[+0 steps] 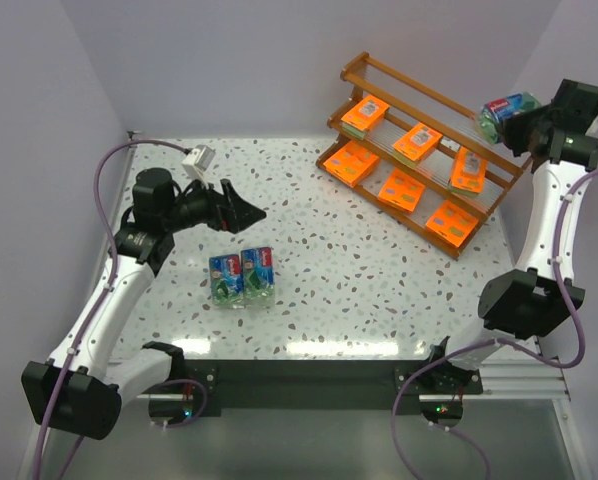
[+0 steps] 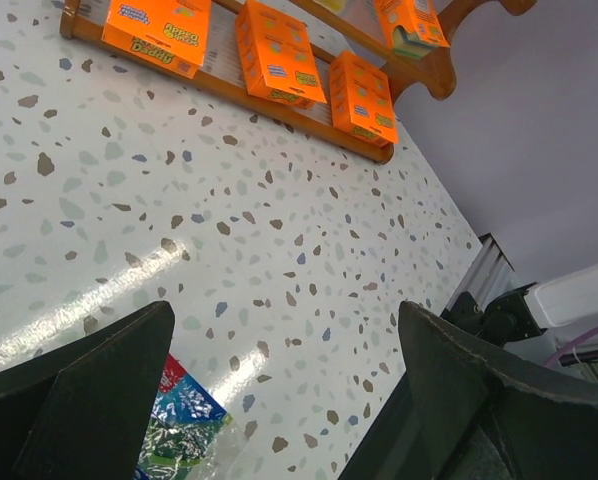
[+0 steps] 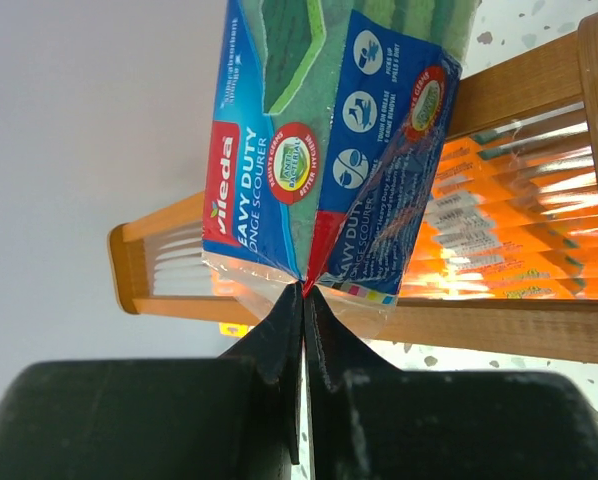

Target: Place and organize the cleaning sponges onto the shelf

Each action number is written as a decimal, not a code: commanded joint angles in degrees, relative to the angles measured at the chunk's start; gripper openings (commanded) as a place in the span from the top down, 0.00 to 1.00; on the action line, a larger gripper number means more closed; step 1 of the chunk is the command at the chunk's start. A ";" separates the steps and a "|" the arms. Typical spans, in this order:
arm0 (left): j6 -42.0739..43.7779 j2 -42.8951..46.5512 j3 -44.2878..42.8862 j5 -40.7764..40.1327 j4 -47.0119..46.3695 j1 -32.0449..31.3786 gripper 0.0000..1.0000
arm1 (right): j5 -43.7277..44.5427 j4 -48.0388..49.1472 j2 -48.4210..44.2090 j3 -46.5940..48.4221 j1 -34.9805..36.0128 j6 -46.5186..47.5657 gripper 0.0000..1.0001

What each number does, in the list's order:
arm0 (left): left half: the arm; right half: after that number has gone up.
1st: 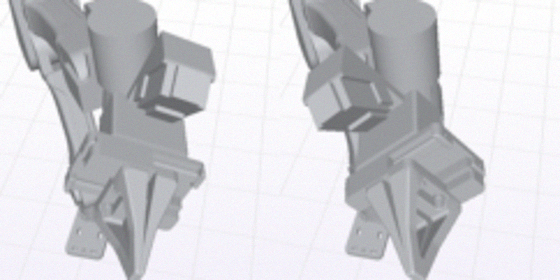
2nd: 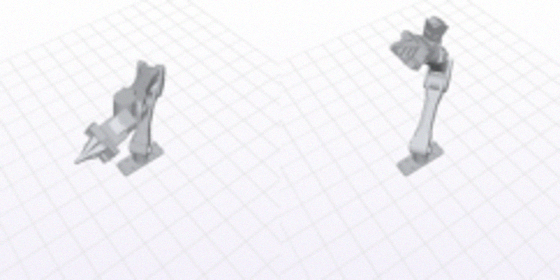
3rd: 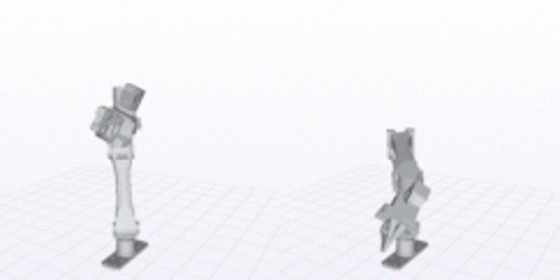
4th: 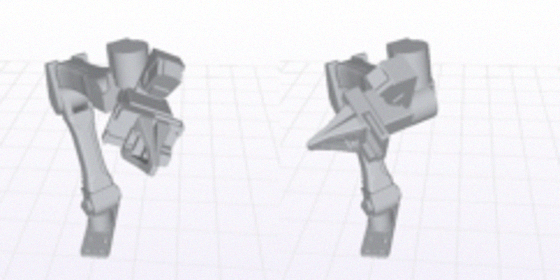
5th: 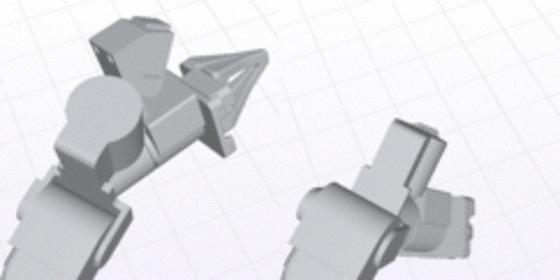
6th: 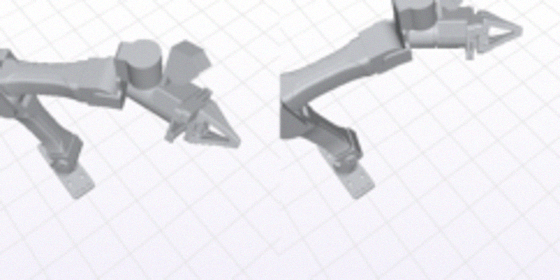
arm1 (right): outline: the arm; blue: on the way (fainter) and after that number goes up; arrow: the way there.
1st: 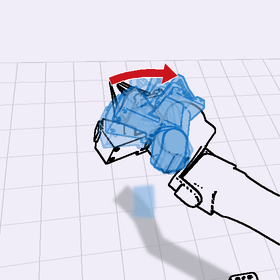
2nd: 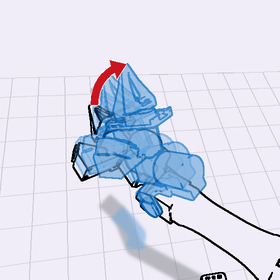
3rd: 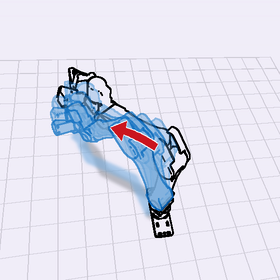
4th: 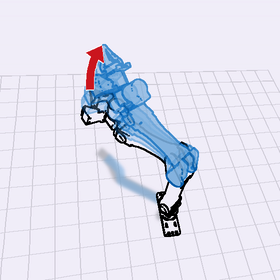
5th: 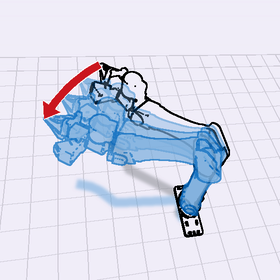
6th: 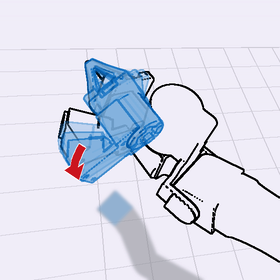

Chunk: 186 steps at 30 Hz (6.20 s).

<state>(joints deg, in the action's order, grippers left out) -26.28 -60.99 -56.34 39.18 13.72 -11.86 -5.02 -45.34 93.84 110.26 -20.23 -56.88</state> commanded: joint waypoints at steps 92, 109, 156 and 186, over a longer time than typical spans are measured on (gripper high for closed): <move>-0.52 11.68 5.18 -26.87 19.86 7.55 0.00 | 7.66 44.81 4.32 -49.00 76.65 -16.59 0.31; 0.27 11.07 5.98 -25.29 18.89 7.55 0.00 | 9.94 41.49 -12.00 -56.39 68.32 -17.32 1.00; -2.11 13.71 6.68 -21.51 15.46 7.64 0.00 | -6.06 13.88 2.75 1.72 12.85 1.07 1.00; -6.06 13.70 6.86 -28.98 18.10 7.64 0.00 | -2.99 20.36 -26.70 -46.31 54.65 0.92 0.32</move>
<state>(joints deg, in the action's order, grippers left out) -30.20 -47.88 -49.21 12.53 32.29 -4.60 -12.75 -28.27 63.48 74.39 28.16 -53.39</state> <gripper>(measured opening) 0.997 0.673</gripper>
